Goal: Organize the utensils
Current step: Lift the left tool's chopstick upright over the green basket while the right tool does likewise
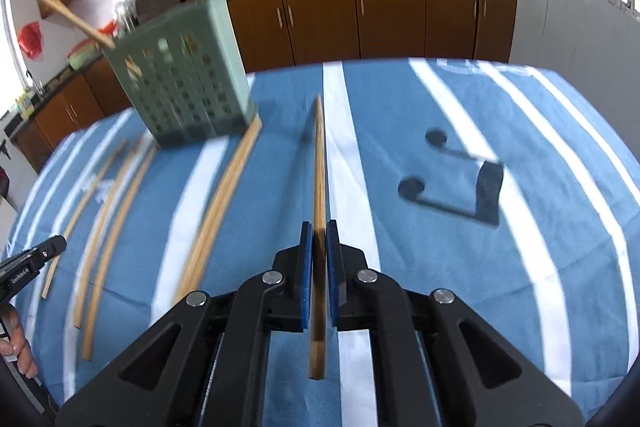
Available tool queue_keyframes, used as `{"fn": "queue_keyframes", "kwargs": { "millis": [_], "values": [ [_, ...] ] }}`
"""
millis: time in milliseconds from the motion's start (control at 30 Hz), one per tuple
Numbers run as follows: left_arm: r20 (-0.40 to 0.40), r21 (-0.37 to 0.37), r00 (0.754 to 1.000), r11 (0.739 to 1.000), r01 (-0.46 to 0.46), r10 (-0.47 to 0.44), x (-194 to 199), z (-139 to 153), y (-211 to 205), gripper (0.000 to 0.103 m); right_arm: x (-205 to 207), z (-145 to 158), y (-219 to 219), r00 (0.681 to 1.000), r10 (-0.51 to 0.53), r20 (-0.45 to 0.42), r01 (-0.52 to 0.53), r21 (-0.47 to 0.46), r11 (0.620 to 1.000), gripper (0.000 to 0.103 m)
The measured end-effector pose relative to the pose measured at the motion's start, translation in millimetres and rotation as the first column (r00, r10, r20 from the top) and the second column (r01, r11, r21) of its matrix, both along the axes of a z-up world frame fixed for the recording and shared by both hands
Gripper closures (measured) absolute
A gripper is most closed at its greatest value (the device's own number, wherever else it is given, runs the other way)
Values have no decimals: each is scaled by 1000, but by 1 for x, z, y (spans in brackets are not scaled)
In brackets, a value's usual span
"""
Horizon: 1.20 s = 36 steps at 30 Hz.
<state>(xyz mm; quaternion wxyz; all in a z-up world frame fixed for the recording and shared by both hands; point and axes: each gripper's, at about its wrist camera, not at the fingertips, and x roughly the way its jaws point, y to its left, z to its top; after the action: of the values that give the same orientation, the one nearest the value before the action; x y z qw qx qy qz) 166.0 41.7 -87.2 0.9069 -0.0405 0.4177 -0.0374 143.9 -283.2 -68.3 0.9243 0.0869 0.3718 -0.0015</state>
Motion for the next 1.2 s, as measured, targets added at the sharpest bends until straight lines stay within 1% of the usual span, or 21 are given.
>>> {"fn": "queue_keyframes", "kwargs": {
  "millis": [100, 267, 400, 600, 800, 900, 1000, 1200],
  "values": [
    [36, -3, 999, 1000, -2, 2, -3, 14, 1, 95, -3, 15, -4, 999, -11, 48, 10, 18, 1000, 96],
    [107, -18, 994, 1000, -5, 7, -6, 41, 2, 95, -8, 31, -10, 993, -30, 110, 26, 39, 999, 96],
    [162, -39, 987, 999, -12, 19, -10, 61, 3, 95, -12, 44, -15, 986, -43, 160, 35, 53, 998, 96],
    [249, -69, 968, 997, -20, 37, -17, 92, 6, 95, -17, 59, -19, 974, -53, 221, 40, 63, 997, 96],
    [290, -67, 956, 998, -18, 37, -21, 108, 5, 95, -18, 70, -19, 966, -46, 254, 31, 61, 998, 96],
    [307, -56, 951, 998, -5, 22, -19, 118, 3, 95, -17, 79, -17, 960, -33, 278, 19, 51, 998, 96],
    [337, -49, 942, 999, 20, -2, -20, 131, 1, 95, -16, 97, -16, 947, -18, 320, 3, 46, 999, 96],
    [419, -55, 906, 995, 82, -52, -23, 175, -7, 95, -19, 143, -15, 909, 15, 416, -47, 68, 997, 96]
  ]
}}
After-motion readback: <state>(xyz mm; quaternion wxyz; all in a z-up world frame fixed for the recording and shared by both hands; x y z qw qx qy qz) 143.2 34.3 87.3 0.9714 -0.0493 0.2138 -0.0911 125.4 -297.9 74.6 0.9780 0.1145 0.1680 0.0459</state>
